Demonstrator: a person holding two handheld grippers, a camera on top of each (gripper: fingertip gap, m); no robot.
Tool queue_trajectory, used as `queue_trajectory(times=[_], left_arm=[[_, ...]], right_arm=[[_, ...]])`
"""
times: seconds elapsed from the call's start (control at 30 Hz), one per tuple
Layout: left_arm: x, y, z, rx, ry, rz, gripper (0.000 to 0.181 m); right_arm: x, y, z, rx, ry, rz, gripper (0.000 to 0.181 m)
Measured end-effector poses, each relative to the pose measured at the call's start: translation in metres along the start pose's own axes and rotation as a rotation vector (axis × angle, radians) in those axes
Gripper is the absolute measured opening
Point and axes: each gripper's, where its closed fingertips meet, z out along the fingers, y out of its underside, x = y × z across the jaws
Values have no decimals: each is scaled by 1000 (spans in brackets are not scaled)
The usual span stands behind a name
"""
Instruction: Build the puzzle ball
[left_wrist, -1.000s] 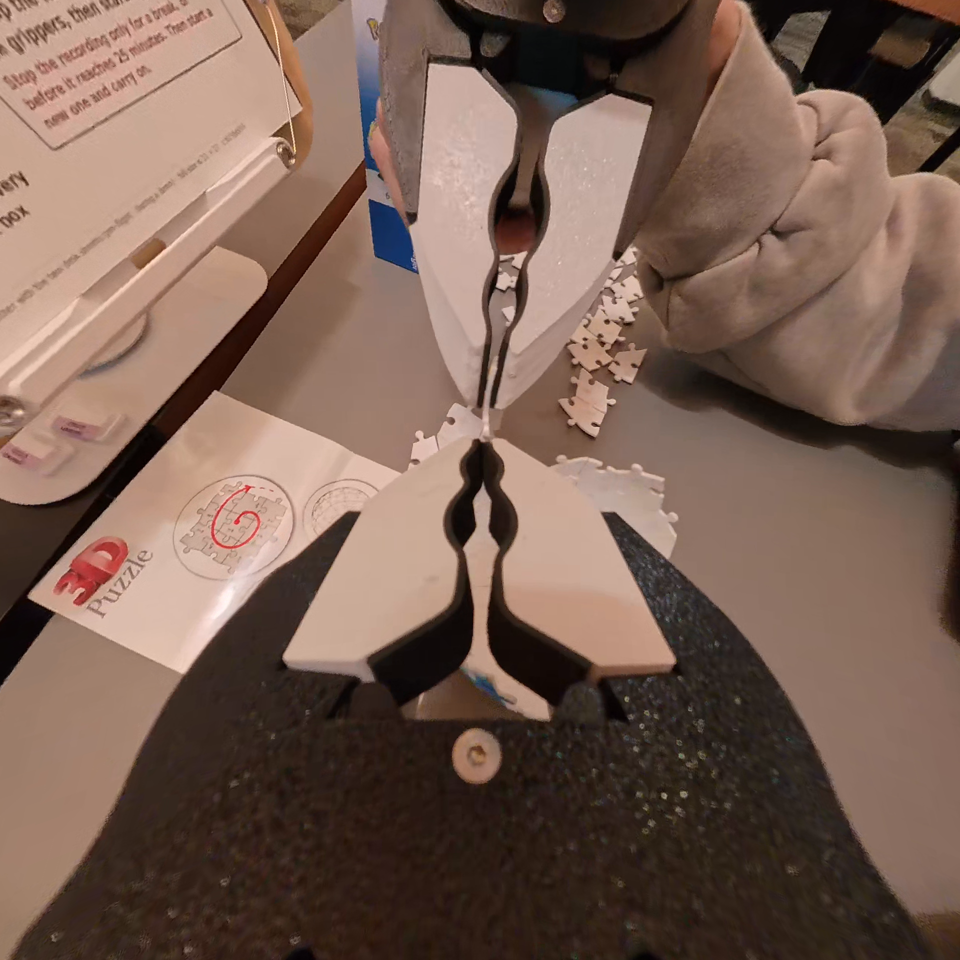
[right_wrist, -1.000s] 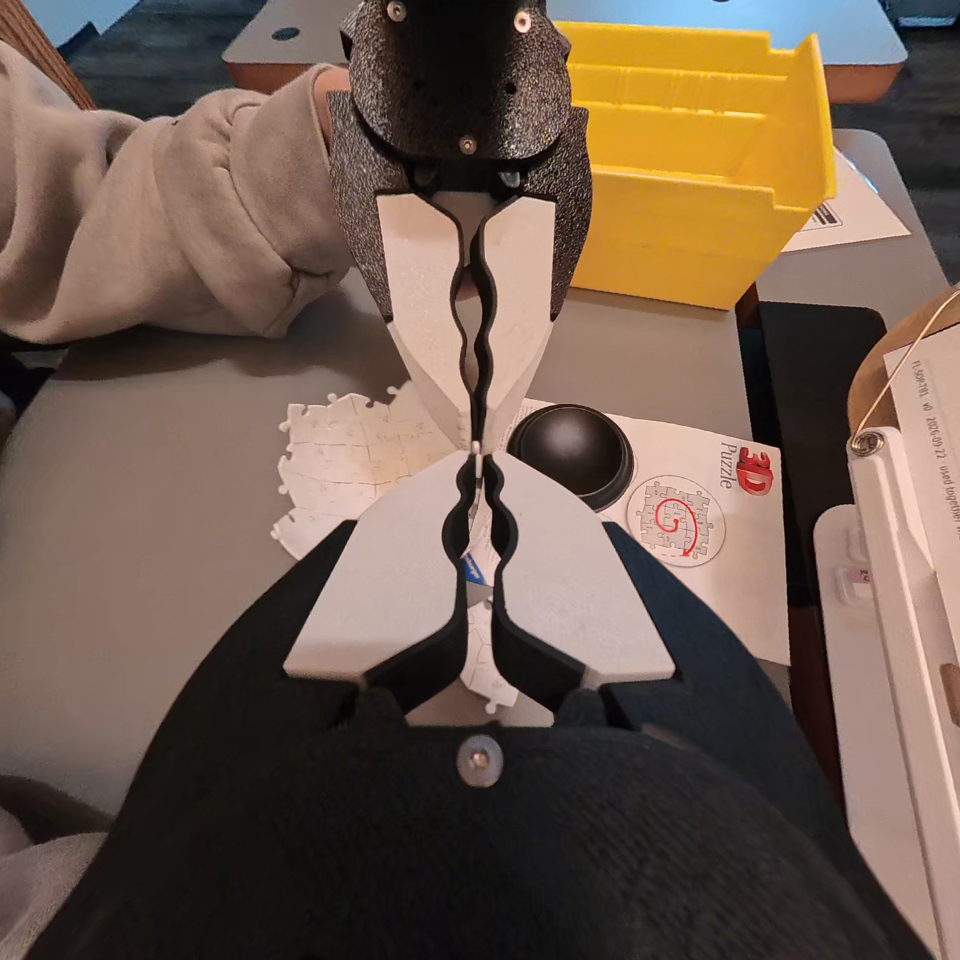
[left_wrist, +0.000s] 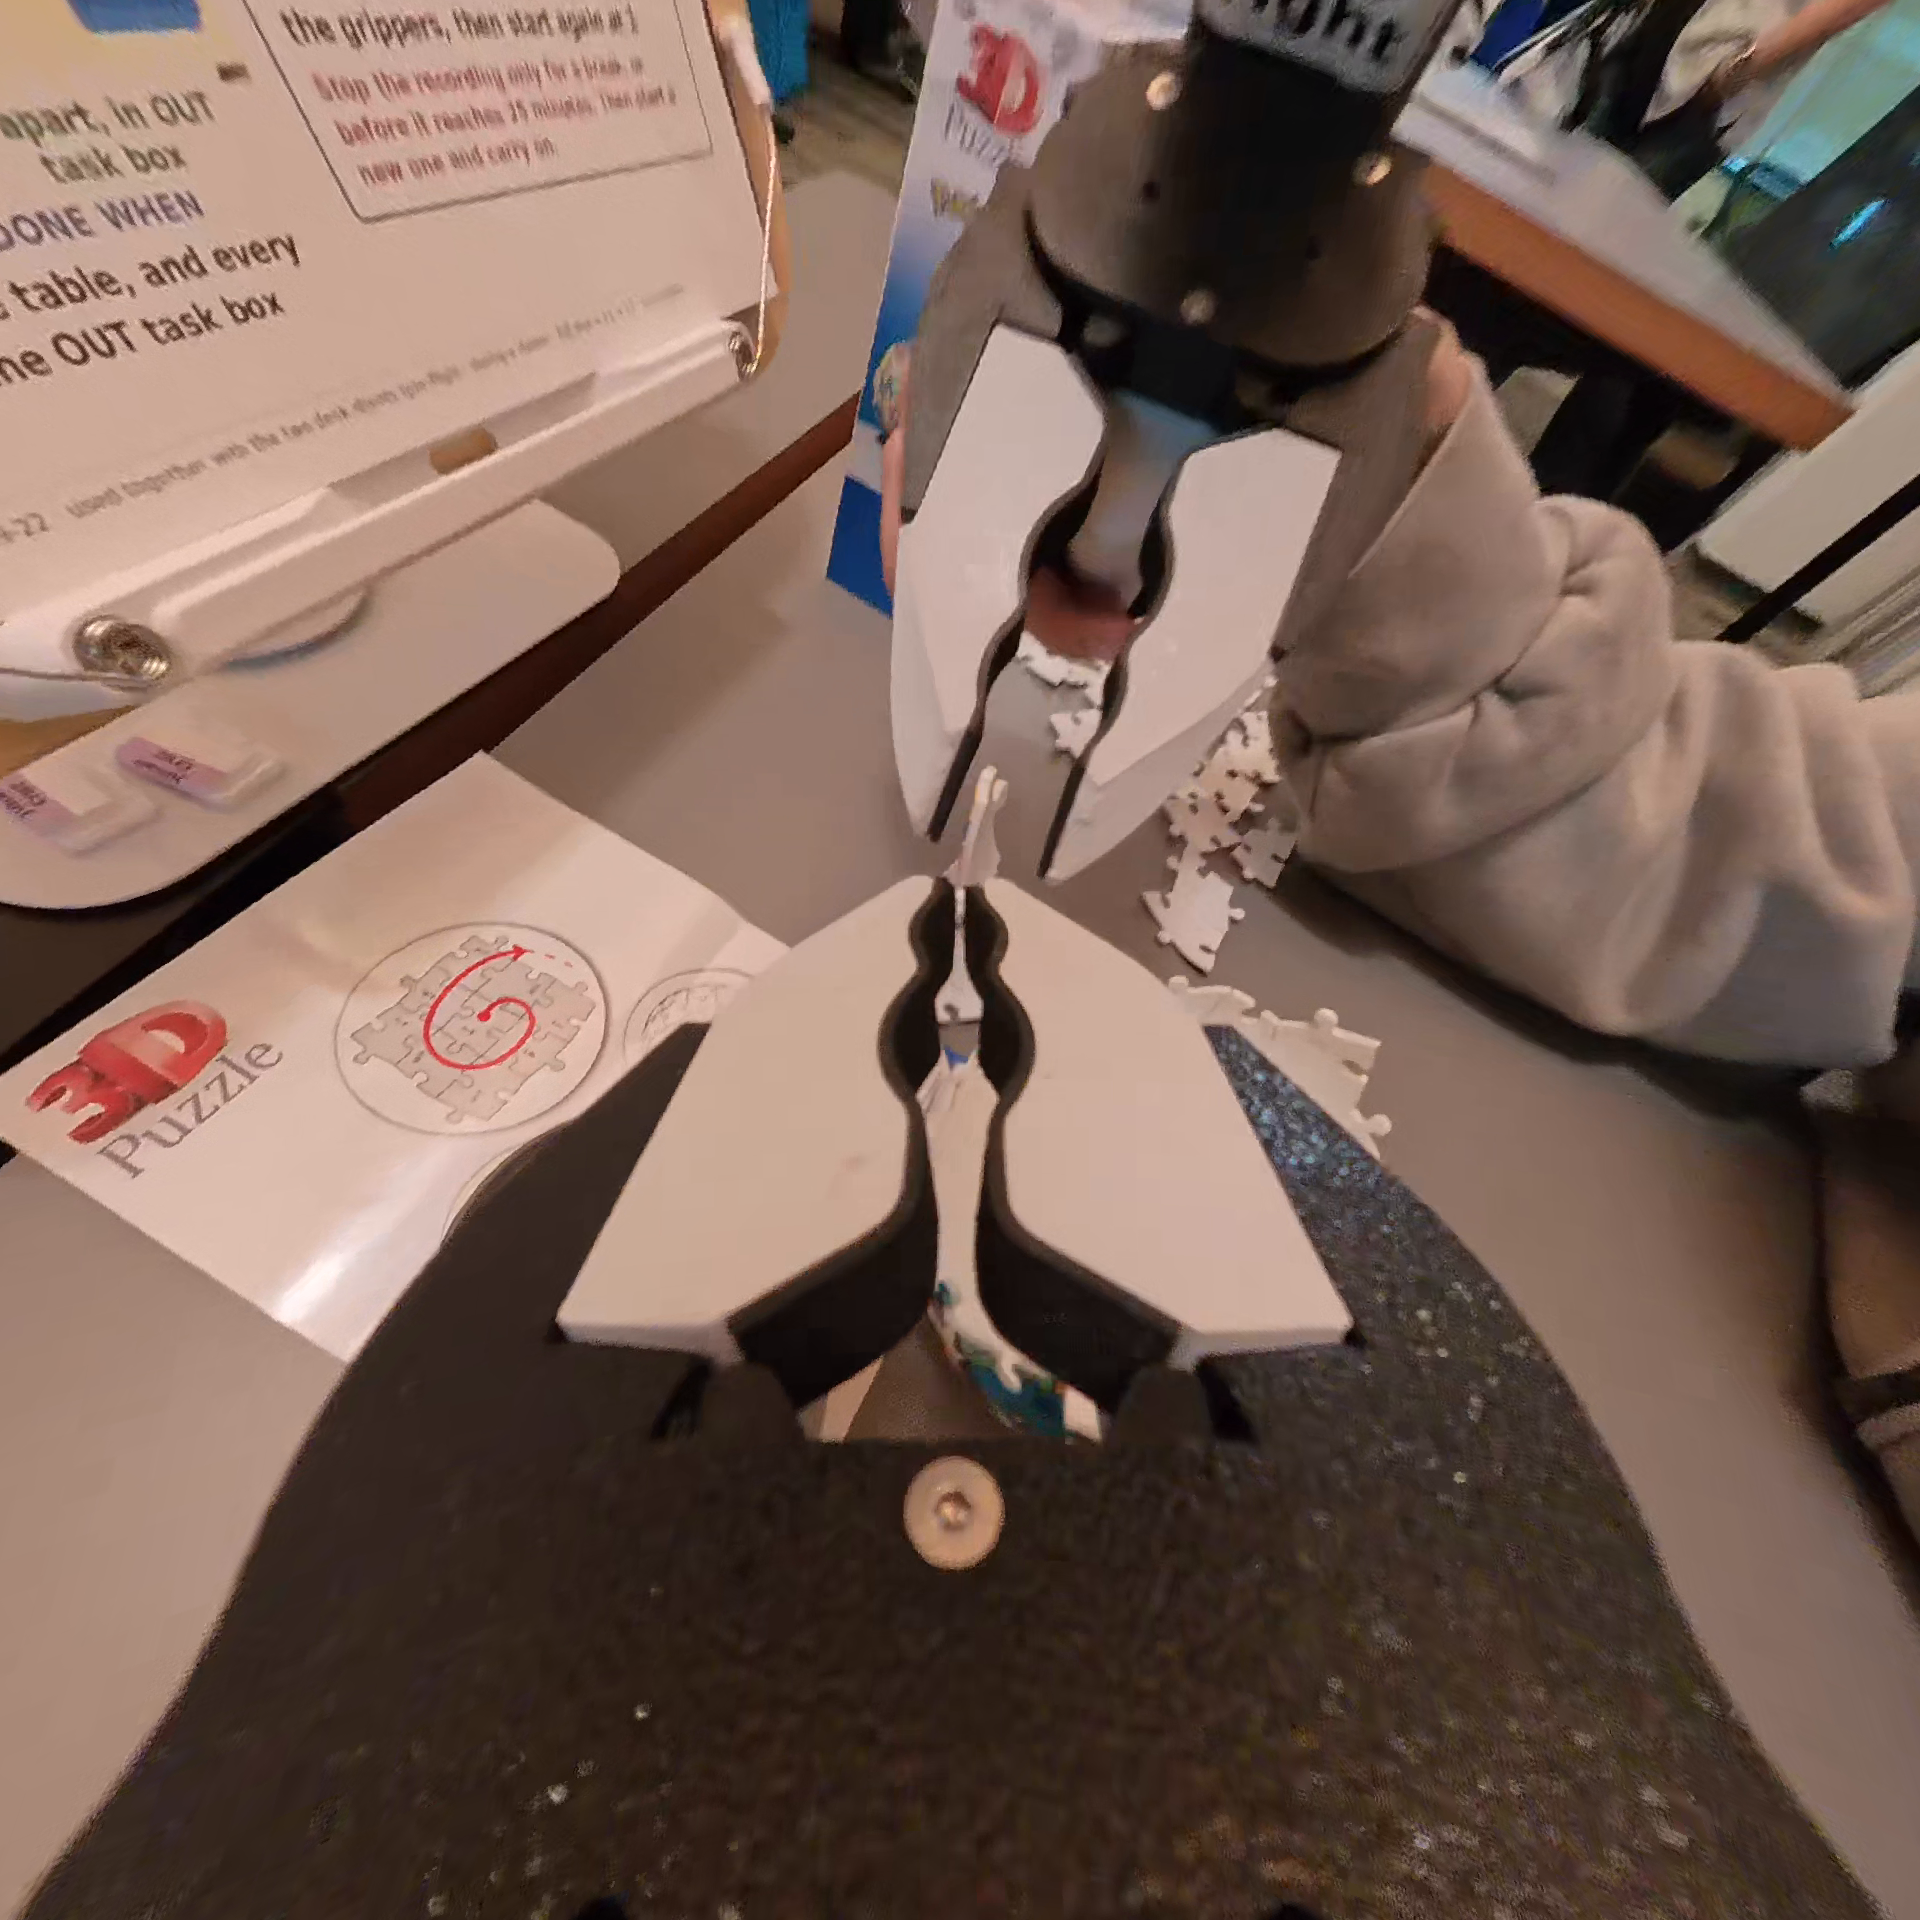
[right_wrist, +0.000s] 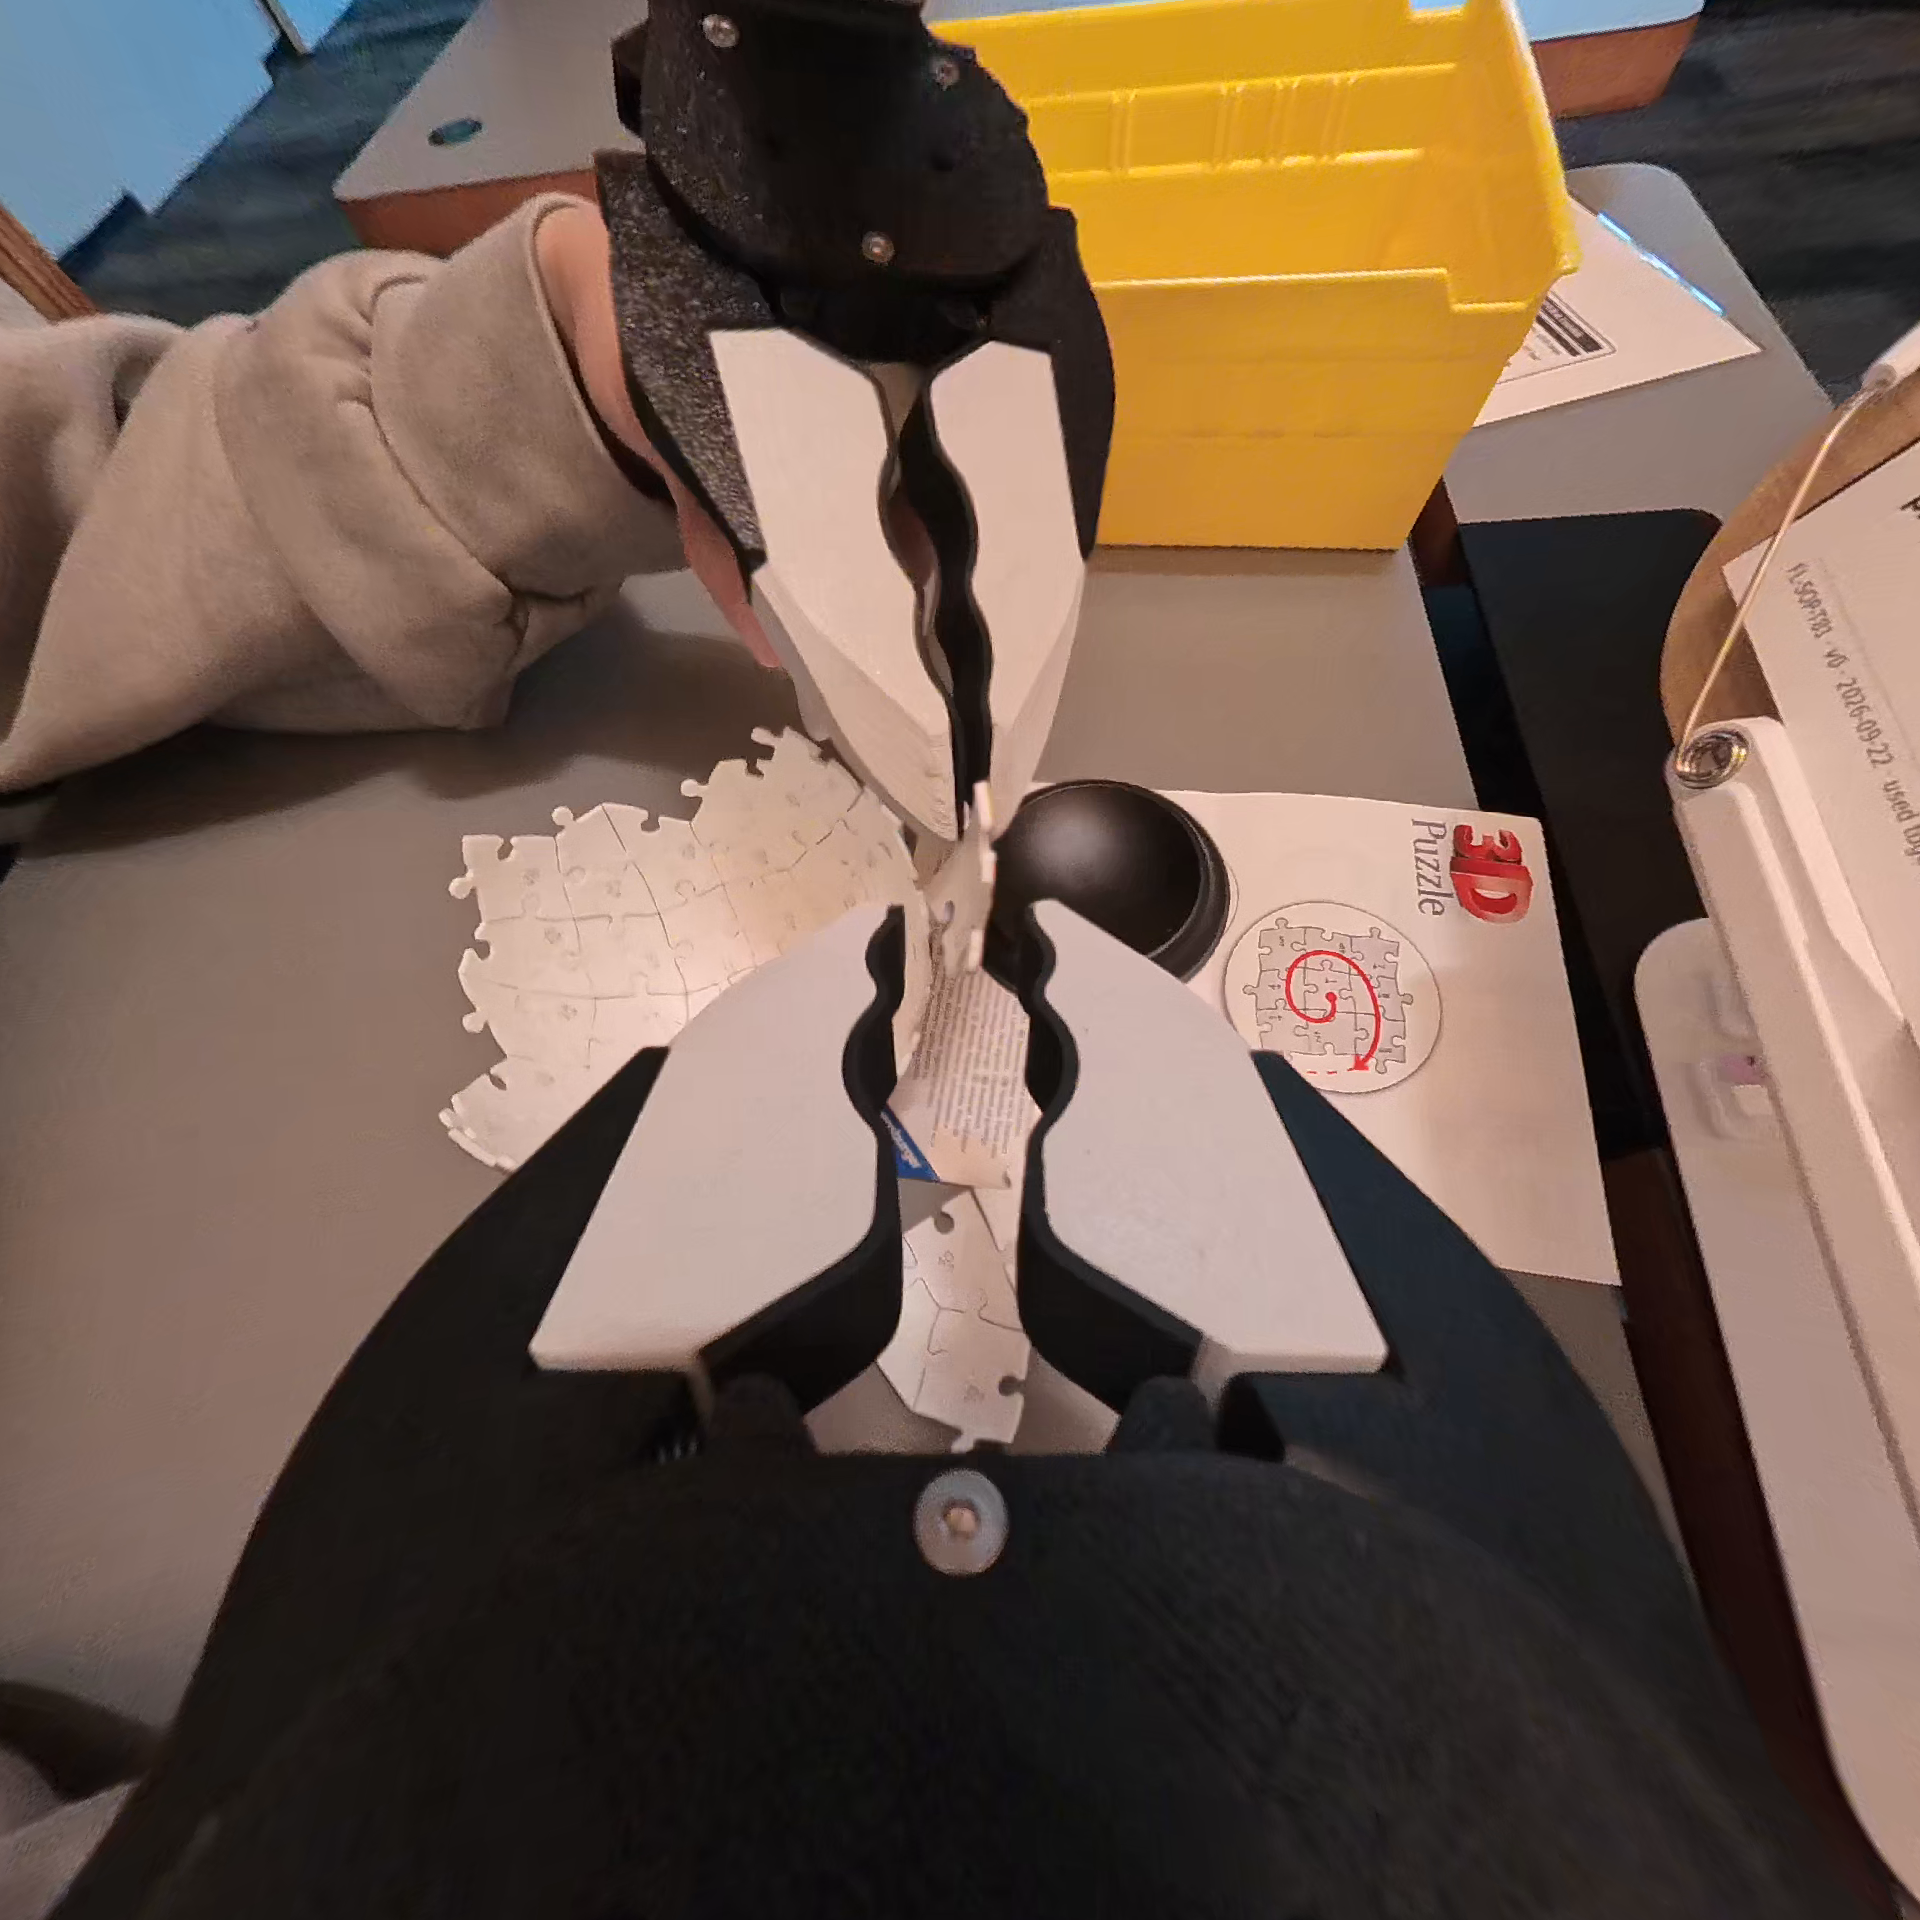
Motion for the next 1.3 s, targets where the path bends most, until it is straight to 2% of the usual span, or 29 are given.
queue_trajectory(times=[0.13, 0.23, 0.3, 0.37, 0.47, 0.53, 0.6, 0.7, 0.8, 0.9, 0.97, 1.2, 1.3], left_arm=[[2, -2, -1, 18, 15, 17, 2], [7, 3, 2, -5, 46, 15, 2], [10, 13, 4, -68, 58, 27, 3], [5, 21, 6, -125, 11, 65, 17], [6, 21, 7, -135, -5, 96, 17], [7, 24, 8, -158, -10, 97, 14], [8, 26, 9, -172, -3, 123, 2], [7, 33, 11, -215, -13, 147, 2], [3, 35, 13, -226, -34, 145, 2], [2, 31, 11, -211, -43, 137, 2], [3, 28, 9, -201, -39, 137, 2], [1, 36, 8, -245, -54, 143, 2], [1, 36, 7, -249, -60, 144, 8]], right_arm=[[1, -3, 0, 21, -3, 1, 4], [-3, 1, -1, -3, -41, 10, 3], [-6, 8, 3, -39, -66, 15, 3], [-8, 14, 7, -71, -84, 22, 3], [-9, 19, 11, -105, -84, 7, 2], [-11, 19, 12, -112, -92, 10, 3], [-10, 20, 14, -119, -86, 16, 3], [-13, 27, 17, -151, -108, 14, 4], [-6, 26, 19, -152, -47, -18, 17], [-5, 19, 19, -123, -37, -38, 15], [-7, 18, 18, -116, -49, -54, 3], [-8, 23, 26, -154, -56, -42, 2], [-9, 21, 27, -157, -53, -49, 2]])
